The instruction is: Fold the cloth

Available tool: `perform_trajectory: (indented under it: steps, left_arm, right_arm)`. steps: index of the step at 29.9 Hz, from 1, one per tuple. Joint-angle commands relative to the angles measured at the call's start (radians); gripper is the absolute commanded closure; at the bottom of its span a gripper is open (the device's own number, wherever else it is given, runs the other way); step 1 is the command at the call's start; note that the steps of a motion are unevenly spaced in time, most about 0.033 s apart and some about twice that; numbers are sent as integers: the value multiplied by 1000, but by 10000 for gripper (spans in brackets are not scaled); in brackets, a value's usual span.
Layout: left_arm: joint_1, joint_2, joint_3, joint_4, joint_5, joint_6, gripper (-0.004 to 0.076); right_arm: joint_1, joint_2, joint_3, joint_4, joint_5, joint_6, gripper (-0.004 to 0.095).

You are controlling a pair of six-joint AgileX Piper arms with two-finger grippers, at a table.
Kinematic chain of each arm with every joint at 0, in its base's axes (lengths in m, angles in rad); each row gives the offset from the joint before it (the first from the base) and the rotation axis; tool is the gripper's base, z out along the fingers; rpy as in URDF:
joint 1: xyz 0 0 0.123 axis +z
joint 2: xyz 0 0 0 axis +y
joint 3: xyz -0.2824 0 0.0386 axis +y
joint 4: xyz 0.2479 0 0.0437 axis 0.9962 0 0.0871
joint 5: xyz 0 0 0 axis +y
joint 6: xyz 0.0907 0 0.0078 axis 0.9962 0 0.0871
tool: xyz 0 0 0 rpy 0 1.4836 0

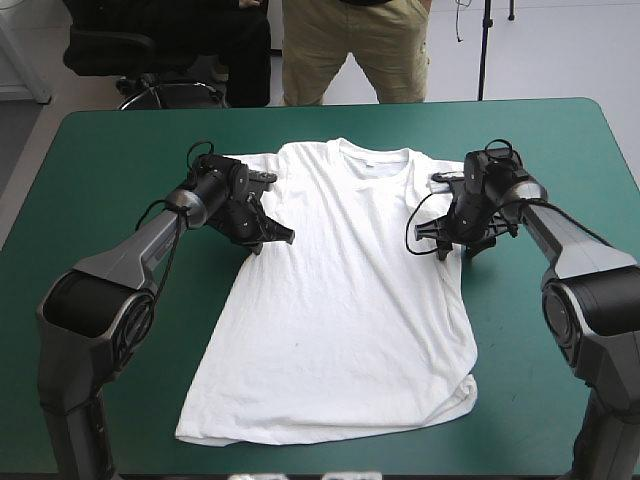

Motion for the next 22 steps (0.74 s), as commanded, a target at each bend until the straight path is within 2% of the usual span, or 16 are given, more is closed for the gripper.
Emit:
perform_trajectory:
  steps: [1,3,5,6,9,15,22]
  left_arm:
    - [-10,-12,-5,-22,-19,0,741]
    - [-10,-12,-5,-22,-17,0,741]
    - [-10,-12,-5,-22,-17,0,741]
    - [-10,-12,-5,-22,-17,0,741]
    - [-10,-15,-7,-26,-17,0,741]
    - [-10,-57,-9,-22,-12,0,741]
    - [-10,-201,-9,34,-28,0,741]
  right_arm:
    - [-4,-18,-30,22,1,-3,412]
    - [-4,-2,-30,47,7,-4,415]
    - [-2,12,-30,59,22,-6,486]
    - [-2,16,-30,68,29,-6,568]
    - [-2,16,-30,74,36,-29,904]
    - [-2,-34,-35,39,38,-66,925]
    - [-4,-188,-95,-37,38,-70,925]
